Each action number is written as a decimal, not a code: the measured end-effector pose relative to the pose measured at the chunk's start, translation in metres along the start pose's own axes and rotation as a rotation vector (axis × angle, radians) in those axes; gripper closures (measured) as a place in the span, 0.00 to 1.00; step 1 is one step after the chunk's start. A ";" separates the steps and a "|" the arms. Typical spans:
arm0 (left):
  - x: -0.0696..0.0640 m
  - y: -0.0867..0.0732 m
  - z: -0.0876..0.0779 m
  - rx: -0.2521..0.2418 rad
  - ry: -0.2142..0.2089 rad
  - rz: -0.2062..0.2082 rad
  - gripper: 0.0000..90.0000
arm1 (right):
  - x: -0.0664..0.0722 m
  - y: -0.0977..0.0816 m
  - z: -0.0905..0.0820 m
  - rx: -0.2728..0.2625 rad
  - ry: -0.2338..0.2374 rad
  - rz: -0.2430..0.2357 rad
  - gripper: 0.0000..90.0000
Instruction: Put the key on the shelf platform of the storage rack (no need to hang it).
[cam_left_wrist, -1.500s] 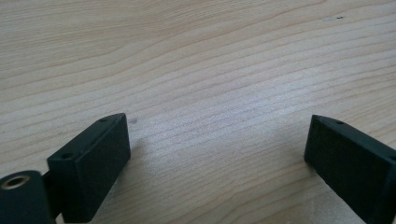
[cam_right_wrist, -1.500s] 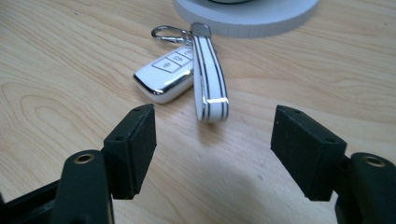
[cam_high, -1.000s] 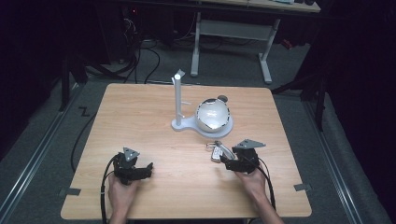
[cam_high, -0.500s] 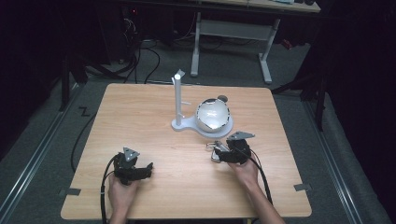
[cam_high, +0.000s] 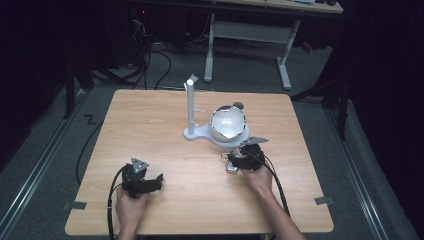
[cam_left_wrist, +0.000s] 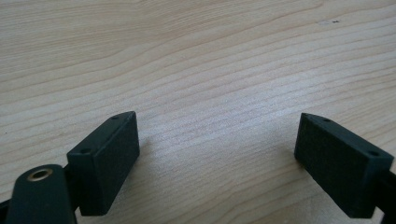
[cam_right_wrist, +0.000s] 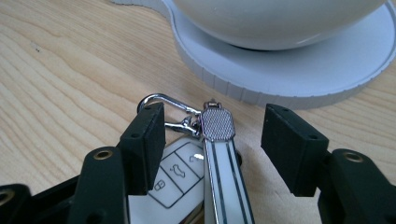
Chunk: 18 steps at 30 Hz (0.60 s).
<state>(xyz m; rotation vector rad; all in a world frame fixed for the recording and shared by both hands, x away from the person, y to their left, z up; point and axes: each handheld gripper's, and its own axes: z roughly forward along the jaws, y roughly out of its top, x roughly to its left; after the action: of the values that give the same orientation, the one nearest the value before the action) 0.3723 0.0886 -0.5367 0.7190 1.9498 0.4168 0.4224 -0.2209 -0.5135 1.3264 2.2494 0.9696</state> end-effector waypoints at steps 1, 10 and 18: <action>0.000 0.000 0.000 0.000 0.000 0.000 0.16 | 0.000 0.001 0.000 -0.003 -0.003 0.000 0.46; 0.000 0.000 0.000 -0.003 -0.003 0.005 0.17 | 0.000 0.003 0.008 0.012 0.015 0.006 0.52; -0.001 -0.001 -0.001 -0.005 0.003 -0.010 0.17 | -0.002 0.001 0.012 0.016 0.041 0.007 0.68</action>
<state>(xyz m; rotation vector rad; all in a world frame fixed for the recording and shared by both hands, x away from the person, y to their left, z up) 0.3716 0.0877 -0.5364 0.7051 1.9541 0.4166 0.4312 -0.2181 -0.5214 1.3336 2.2891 0.9914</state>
